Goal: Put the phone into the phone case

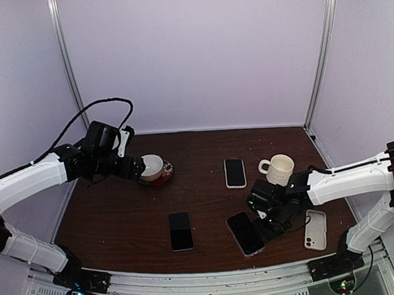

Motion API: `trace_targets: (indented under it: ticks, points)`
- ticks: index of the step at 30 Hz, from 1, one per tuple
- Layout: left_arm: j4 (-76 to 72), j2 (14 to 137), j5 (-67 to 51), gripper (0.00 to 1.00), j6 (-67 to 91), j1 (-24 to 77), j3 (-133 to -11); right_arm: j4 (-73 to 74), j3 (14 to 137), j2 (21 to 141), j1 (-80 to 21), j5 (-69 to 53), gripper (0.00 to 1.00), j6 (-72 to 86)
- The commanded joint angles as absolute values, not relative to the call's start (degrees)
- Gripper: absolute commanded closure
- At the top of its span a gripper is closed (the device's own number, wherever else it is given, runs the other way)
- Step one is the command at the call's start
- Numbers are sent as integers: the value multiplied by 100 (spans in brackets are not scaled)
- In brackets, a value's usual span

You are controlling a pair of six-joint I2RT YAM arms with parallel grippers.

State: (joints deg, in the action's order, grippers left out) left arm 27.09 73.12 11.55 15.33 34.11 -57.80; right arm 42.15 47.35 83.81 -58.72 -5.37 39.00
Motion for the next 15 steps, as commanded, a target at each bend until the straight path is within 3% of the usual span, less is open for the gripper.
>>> trace_targets:
  ticks: [1,5,15]
  points:
    - [2633,7384,1177,3,1462,3375,-5974,3878,4501,8499,-5862,-965,82,4112]
    - [2652,7405,1186,2,1450,3375,-5994,3781,4355,8707,-5964,-1184,87,4230]
    - [2677,7437,1222,2,1426,3374,-6011,4469,4292,9242,-6330,-881,86,4376]
